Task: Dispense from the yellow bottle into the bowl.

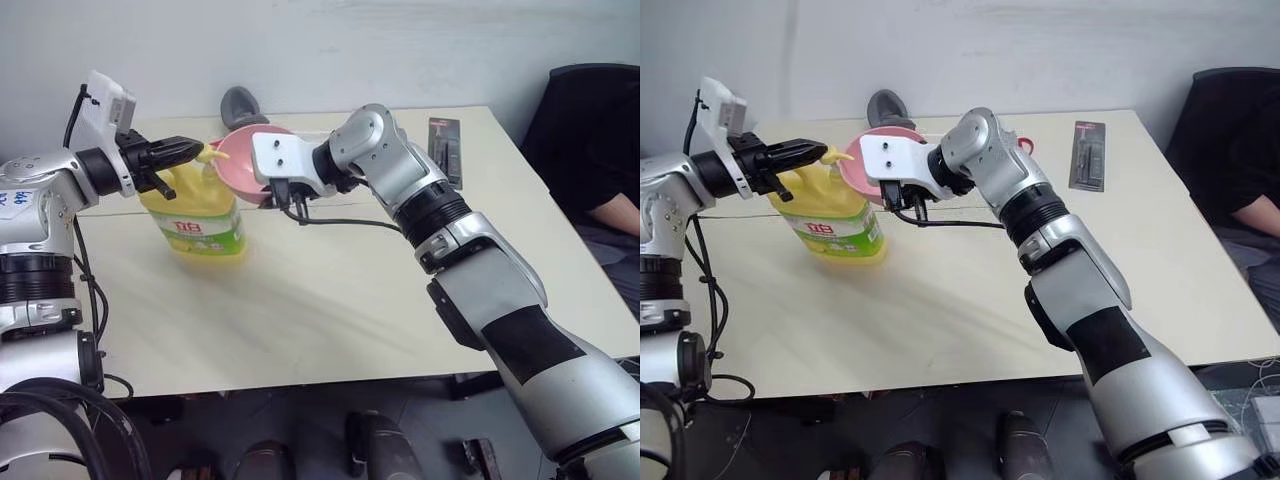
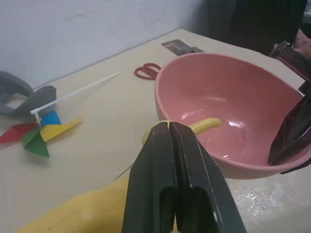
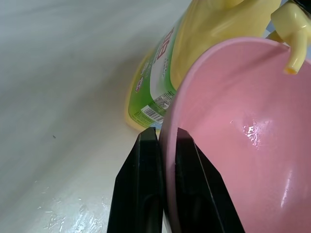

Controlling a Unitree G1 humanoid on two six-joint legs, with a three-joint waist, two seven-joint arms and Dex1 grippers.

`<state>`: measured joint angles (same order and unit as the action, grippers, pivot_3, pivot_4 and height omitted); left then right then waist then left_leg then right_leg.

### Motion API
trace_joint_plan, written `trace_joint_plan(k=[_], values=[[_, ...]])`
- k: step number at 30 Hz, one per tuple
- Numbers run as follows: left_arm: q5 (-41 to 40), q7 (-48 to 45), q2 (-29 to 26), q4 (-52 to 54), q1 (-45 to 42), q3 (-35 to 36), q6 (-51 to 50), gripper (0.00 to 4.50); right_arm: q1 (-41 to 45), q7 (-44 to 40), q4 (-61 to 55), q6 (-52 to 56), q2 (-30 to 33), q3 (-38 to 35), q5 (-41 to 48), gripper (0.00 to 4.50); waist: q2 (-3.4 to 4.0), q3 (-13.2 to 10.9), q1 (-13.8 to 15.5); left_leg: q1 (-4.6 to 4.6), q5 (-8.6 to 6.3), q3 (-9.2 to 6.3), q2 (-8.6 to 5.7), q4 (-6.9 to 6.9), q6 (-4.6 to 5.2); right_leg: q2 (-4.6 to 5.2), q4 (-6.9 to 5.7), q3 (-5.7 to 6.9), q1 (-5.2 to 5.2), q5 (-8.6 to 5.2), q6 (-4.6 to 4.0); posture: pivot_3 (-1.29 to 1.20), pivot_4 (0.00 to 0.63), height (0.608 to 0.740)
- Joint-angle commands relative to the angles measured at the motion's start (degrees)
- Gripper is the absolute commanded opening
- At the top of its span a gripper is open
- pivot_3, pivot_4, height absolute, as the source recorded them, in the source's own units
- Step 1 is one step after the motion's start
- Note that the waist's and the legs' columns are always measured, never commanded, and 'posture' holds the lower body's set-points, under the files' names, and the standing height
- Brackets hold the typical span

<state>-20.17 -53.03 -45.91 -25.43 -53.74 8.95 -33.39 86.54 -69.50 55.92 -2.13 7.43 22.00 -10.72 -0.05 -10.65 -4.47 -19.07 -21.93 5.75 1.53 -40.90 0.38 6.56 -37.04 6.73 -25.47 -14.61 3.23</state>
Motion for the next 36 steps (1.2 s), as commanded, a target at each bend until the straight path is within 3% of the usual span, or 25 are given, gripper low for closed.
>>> trace_joint_plan(k=[1, 7, 15, 19, 30, 36], values=[[4.29, 0.98, 1.02, -3.24, 5.77, -4.98, -2.39, 0.03, 0.92, 0.20, -2.75, 0.22, -0.59, -1.44, 0.94, 0.00, 0.06, 0.07, 0.06, 0.00, 0.00, -0.01, 0.00, 0.00, -0.01, 0.00, 0.00, 0.00, 0.00, 0.00, 0.00, 0.00, 0.150, 0.740], [3.02, 1.07, -0.32, -0.97, 3.91, -3.30, -3.18, 0.03, 0.76, -0.04, -3.29, 0.54, -0.49, -1.54, 1.13, 0.00, 0.09, 0.16, 0.09, 0.00, -0.01, -0.02, 0.01, 0.00, -0.01, 0.01, 0.01, 0.00, 0.00, 0.00, -0.01, 0.00, 0.150, 0.740], [-4.15, 1.20, -3.52, 3.95, -8.31, 4.28, -9.95, 0.03, -1.34, -1.64, -7.86, 2.62, 1.61, -2.29, 2.35, 0.00, -0.16, 0.01, 0.07, -0.42, -0.01, -0.14, 0.01, 0.16, -0.02, 0.00, 0.23, 0.19, -0.27, 0.01, -0.01, 0.00, 0.150, 0.740], [-8.55, 0.27, -4.72, 6.83, -12.24, 7.17, -14.07, 0.92, -3.89, -2.62, -12.45, 5.40, 3.86, -2.77, 3.19, 0.00, -0.22, 0.04, -0.01, -1.45, 0.01, -0.20, -0.04, 0.05, 0.02, -0.03, 0.25, 0.32, -1.27, 0.01, 0.00, 0.00, 0.150, 0.740], [-25.57, -14.26, -15.09, 29.45, -3.84, 10.30, -24.78, 4.34, -27.09, -7.24, -40.32, 21.11, 18.42, -4.04, 6.82, 0.00, -0.25, 0.01, 0.43, -1.54, 0.00, -0.37, 0.03, 0.45, 0.02, -0.35, 0.95, 0.75, -1.11, 0.01, 0.01, 0.00, 0.150, 0.740], [-31.96, -15.37, -17.89, 36.81, 2.45, 11.91, -28.13, 4.46, -39.51, -3.71, -47.71, 24.74, 23.92, -3.95, 6.79, 0.00, -0.28, -0.02, 1.60, -1.37, 0.06, -0.32, 0.13, 0.37, -0.09, -0.69, 0.89, 0.51, -1.02, 0.02, 0.01, 0.00, 0.150, 0.740]])
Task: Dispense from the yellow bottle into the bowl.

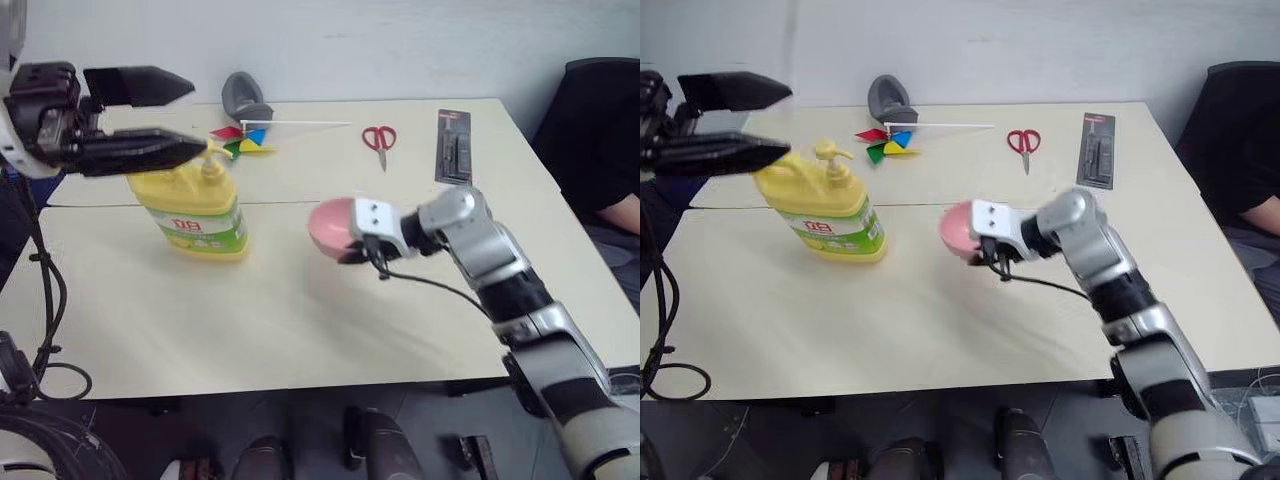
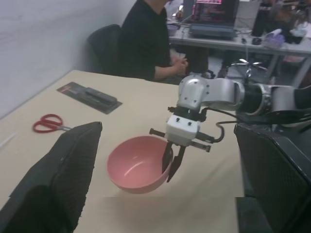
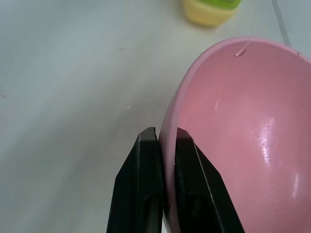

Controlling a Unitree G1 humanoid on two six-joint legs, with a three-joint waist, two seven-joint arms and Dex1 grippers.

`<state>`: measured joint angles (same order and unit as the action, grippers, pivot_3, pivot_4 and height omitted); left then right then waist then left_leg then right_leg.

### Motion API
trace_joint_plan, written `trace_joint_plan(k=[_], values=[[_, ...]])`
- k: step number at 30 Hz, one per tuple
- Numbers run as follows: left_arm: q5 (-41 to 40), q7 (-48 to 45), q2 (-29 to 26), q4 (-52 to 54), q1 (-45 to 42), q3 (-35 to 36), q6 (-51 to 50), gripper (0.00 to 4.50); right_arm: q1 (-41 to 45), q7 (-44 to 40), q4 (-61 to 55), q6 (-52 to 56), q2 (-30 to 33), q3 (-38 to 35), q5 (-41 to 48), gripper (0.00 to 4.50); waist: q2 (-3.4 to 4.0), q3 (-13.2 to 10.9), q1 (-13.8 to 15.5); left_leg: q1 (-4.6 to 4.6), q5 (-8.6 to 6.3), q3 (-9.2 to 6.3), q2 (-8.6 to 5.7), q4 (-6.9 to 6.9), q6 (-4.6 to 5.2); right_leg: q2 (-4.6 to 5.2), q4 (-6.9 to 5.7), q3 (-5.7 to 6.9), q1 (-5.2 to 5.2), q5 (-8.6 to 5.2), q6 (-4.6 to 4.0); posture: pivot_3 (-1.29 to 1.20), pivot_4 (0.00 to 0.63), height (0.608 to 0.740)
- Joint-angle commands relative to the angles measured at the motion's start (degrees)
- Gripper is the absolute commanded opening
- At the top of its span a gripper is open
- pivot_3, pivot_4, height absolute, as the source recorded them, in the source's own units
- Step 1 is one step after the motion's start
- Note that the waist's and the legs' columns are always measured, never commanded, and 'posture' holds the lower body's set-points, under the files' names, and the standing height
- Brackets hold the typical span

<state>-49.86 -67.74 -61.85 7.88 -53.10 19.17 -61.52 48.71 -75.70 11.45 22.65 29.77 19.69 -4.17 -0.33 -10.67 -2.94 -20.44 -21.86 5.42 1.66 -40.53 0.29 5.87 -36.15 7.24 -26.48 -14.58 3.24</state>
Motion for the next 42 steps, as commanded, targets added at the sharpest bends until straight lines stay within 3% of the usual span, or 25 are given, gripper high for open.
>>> trace_joint_plan(k=[1, 14, 21, 28, 35, 38, 42], values=[[-2.08, -1.00, -2.44, 4.49, 3.27, 1.45, 0.57, 4.46, -2.77, 3.81, -2.57, -0.91, 2.11, -1.58, -0.46, 0.00, 0.00, -0.01, 0.12, 0.03, 0.02, 0.02, 0.01, -0.02, -0.03, -0.05, 0.00, -0.08, 0.01, 0.02, -0.02, 0.00, 0.150, 0.740], [8.88, -8.07, -10.15, 10.98, 25.74, -0.06, 17.29, 4.46, -10.16, 17.44, 8.66, -13.11, 2.61, -1.25, -4.06, 0.00, -0.03, -0.02, 0.39, 0.30, 0.05, 0.36, 0.10, -0.02, -0.11, -0.25, 0.08, -0.50, 0.02, 0.05, -0.14, 0.00, 0.150, 0.740], [9.18, -7.98, -10.28, 9.71, 28.00, 1.16, 19.32, 4.50, -9.81, 14.10, 4.46, -8.25, 5.03, -3.97, -0.43, 2.23, -0.02, -0.03, 1.12, 0.25, 0.06, 0.41, 0.11, -0.05, -0.08, -0.26, 0.10, -0.54, -0.02, 0.10, -0.17, 0.00, 0.150, 0.740], [10.05, -7.57, -9.96, 9.20, 33.70, 6.40, 19.47, 4.50, -6.88, 7.59, -7.48, 9.48, 11.82, -12.16, 9.83, 4.48, 0.05, -0.07, 1.36, 0.20, 0.02, 0.39, 0.12, -0.04, -0.01, -0.26, 0.16, -0.50, -0.03, 0.11, -0.16, 0.00, 0.150, 0.740], [13.43, -9.75, -7.59, 9.63, 49.56, 25.30, 16.95, 4.50, -6.72, -7.40, -4.34, 16.54, 27.63, -22.42, 22.24, 4.48, 0.14, -0.12, 1.53, 0.17, -0.02, 0.35, 0.12, 0.22, 0.05, -0.27, 0.27, -0.37, -0.02, 0.11, -0.16, 0.00, 0.150, 0.740], [14.02, -11.05, -6.09, 9.52, 55.80, 33.44, 14.44, 4.50, -8.39, -10.67, 0.08, 14.34, 31.80, -24.80, 23.65, 4.48, 0.13, -0.13, 1.45, 0.20, -0.03, 0.42, 0.12, 0.35, 0.08, -0.29, 0.35, -0.38, -0.01, 0.11, -0.15, 0.00, 0.150, 0.740], [14.17, -9.79, -4.27, 8.51, 58.99, 37.34, 14.37, 4.50, -11.94, -11.58, 3.37, 9.15, 34.17, -24.56, 22.56, 4.48, 0.13, -0.13, 1.38, 0.27, -0.04, 0.50, 0.13, 0.39, 0.08, -0.24, 0.54, -0.40, -0.02, 0.11, -0.15, 0.00, 0.150, 0.740]])
